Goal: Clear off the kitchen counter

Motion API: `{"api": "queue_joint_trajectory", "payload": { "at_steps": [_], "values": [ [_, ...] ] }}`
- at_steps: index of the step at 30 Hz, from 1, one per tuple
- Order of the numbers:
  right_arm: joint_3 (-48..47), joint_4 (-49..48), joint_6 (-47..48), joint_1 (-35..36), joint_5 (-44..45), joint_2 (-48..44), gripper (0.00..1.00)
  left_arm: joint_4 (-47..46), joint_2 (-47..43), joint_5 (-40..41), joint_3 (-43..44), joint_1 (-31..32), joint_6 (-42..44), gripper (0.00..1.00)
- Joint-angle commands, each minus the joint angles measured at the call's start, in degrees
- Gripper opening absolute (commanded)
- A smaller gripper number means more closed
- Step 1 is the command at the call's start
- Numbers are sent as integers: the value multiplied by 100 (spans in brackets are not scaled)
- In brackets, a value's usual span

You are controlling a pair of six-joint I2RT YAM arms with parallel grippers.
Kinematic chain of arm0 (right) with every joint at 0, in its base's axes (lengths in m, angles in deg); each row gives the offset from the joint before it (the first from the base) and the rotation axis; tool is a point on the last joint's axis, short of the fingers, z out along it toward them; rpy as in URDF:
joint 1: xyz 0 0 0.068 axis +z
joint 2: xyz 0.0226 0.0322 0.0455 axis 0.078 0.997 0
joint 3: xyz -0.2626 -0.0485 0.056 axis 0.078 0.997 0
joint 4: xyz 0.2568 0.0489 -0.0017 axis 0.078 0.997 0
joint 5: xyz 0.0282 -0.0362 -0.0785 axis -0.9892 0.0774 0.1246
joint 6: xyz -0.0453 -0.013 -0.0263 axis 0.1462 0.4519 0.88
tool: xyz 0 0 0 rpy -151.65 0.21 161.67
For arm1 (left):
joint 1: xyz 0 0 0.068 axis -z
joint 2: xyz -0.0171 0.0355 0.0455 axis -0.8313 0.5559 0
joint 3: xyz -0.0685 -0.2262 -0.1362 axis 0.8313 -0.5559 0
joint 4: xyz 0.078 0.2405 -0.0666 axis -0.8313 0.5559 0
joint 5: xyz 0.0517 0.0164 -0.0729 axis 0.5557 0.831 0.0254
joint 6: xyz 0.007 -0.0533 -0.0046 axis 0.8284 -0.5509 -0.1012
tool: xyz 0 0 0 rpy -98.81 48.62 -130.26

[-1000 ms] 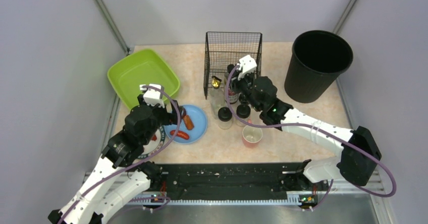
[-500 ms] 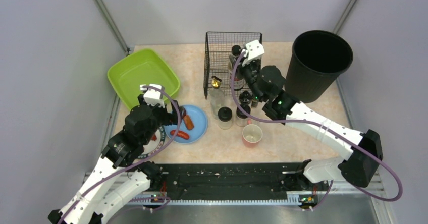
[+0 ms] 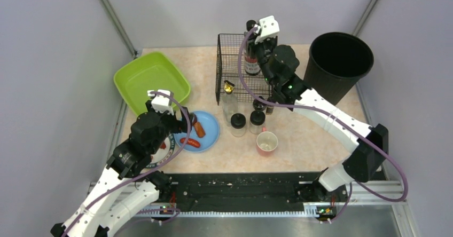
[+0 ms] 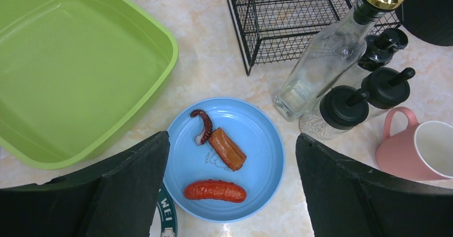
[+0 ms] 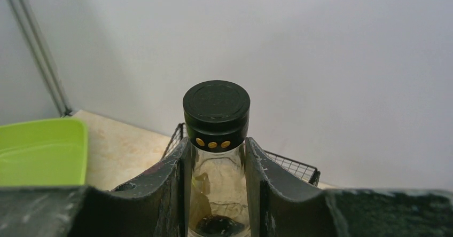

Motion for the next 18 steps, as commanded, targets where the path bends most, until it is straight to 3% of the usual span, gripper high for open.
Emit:
{"api": "queue_joint_trajectory", "payload": {
  "at_steps": [1,18],
  "values": [
    [-927,-857,81,-318,-135,196,0,-166,-37,-101,-15,0,50,92],
    [-2760,-613,-329,-1212,-504,1798,0,-160,-34,-100,-16,-4,59,91]
  ]
}}
